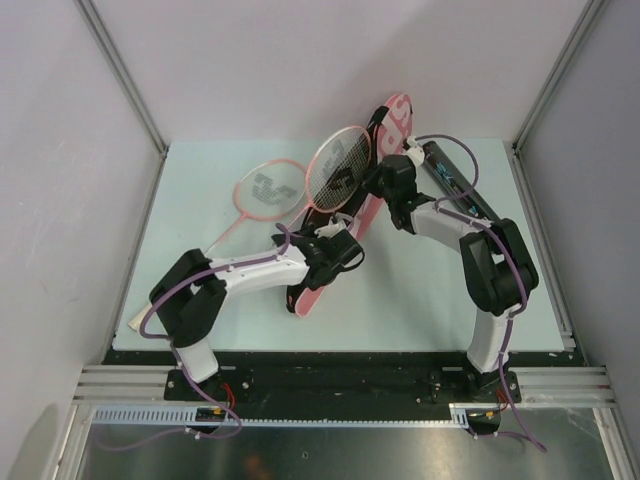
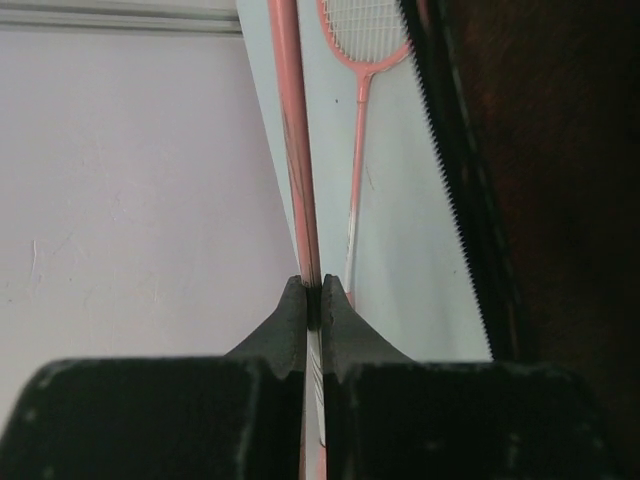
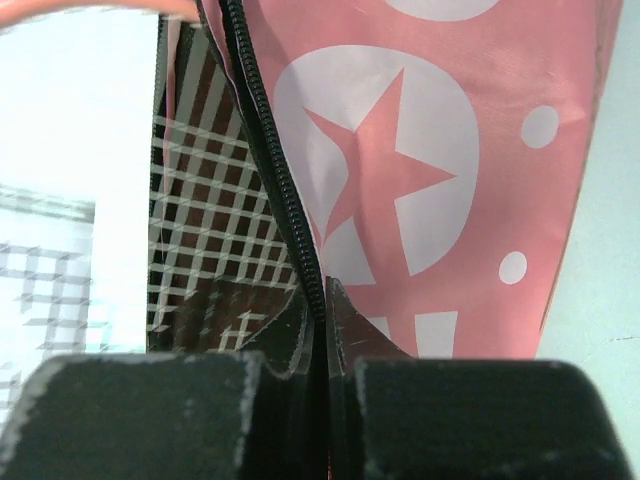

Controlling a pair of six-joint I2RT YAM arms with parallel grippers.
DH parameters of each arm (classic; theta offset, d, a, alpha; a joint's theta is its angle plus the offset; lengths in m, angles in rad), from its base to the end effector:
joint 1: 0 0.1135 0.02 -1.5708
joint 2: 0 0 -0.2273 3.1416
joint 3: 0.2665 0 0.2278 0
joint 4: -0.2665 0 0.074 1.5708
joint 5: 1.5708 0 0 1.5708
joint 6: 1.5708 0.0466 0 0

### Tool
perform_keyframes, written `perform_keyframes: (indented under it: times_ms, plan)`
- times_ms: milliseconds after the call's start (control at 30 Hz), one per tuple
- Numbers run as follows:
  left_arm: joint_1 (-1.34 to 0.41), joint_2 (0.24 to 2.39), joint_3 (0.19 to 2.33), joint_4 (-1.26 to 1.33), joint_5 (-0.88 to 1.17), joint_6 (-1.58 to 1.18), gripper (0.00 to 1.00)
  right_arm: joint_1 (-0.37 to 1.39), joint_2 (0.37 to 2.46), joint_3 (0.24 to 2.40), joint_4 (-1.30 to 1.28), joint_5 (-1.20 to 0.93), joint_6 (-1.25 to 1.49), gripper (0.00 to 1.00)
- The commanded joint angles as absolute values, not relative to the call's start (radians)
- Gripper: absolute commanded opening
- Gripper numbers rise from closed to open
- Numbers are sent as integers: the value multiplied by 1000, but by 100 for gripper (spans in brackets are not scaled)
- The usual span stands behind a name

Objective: Pack up the badminton gear

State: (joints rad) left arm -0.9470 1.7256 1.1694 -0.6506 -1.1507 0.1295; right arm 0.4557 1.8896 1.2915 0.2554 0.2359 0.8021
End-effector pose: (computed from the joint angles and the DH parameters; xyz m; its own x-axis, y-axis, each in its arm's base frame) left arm 0.2135 -0.2239 0.1861 -0.5230 0.8170 -0.2428 0.2105 0.3999 0.8921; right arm 0.3810 0.1746 0.2151 -0.3753 0.5944 -0.7112 0.0568 0.7806 0.6224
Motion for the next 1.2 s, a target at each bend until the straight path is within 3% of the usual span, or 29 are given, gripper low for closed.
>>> perform_keyframes:
  times_ms: [0, 267, 633, 1067, 1167]
  plan:
    - [-960, 1735, 1230, -650, -1172, 202, 0, 476, 1816, 1241, 394, 129, 749, 0]
    - [-966, 1776, 1322, -653, -1152, 186, 0, 454, 1819, 1184, 486, -37, 703, 0]
    - [-965, 1908, 1644, -712, -904, 115, 1, 451, 1822, 1103, 552, -100, 781, 0]
    - [-852, 1934, 1879, -785, -436, -35, 0, 425, 1827, 1075, 607, -167, 813, 0]
    - [-833, 1980, 1922, -792, -428, -63, 0, 422, 1829, 1062, 634, -196, 851, 0]
